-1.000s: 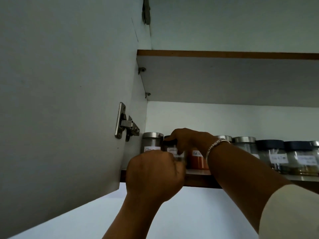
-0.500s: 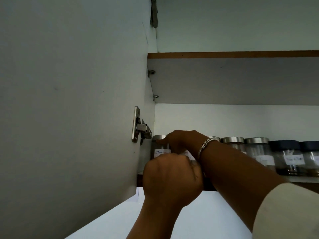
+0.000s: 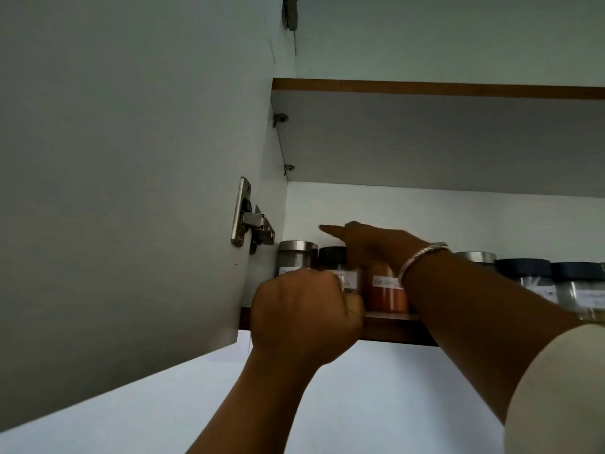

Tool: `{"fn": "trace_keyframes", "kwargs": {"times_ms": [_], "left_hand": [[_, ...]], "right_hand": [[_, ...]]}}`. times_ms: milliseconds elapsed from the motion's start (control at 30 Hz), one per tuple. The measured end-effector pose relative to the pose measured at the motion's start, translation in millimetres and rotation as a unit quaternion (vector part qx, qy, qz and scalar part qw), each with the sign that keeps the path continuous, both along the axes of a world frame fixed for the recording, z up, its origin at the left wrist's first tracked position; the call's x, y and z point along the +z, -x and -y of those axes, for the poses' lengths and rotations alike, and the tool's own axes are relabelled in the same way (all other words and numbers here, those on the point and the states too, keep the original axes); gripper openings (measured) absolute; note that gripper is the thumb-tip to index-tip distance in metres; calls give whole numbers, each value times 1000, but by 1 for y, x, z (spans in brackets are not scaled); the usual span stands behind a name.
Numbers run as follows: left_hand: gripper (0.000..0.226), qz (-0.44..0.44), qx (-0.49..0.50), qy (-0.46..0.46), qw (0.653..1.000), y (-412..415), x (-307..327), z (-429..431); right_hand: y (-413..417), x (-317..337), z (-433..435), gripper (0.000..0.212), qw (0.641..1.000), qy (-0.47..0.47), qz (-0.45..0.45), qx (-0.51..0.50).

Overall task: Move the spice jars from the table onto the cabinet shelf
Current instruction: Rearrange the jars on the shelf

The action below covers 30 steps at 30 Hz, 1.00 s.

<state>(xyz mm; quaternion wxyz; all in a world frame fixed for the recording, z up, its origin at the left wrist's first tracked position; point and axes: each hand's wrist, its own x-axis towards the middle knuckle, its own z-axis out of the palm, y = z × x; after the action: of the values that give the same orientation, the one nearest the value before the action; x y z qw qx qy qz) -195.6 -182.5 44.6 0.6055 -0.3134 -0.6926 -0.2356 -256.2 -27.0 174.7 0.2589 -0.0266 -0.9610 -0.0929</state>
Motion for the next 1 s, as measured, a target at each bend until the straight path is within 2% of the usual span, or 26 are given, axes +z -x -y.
{"fn": "trace_keyframes", "kwargs": {"times_ms": [100,133,233,367,567,700,800,867,933,1000], "left_hand": [[38,13,39,20,999,-1,2,0],[36,20,45,29,998,-1,2,-1],[29,50,54,54,996,-3,6,2],[29,89,60,71,992,-10,7,-7],[39,63,50,48,996,-36,-1,-70],[38,69,48,31,996,-35,-1,-79],[32,68,52,30,996,-34,0,-74],[36,72,56,35,995,-34,1,-73],[35,79,57,38,994,-34,2,-73],[31,82,61,45,994,-34,3,-73]], "right_hand": [[-24,-4,-41,61,998,53,40,1],[-30,-6,-54,59,998,63,32,0],[-41,-4,-78,72,999,39,2,-17],[-40,-9,-79,50,1000,5,-17,20],[-32,-8,-82,40,999,-31,-17,26],[-29,-6,-82,43,999,-45,-17,25],[-34,-5,-86,43,998,-9,-12,56],[-45,-2,-94,61,997,22,-17,67],[-58,2,-110,80,1000,4,-17,25],[-72,0,-131,84,999,-24,8,-36]]}}
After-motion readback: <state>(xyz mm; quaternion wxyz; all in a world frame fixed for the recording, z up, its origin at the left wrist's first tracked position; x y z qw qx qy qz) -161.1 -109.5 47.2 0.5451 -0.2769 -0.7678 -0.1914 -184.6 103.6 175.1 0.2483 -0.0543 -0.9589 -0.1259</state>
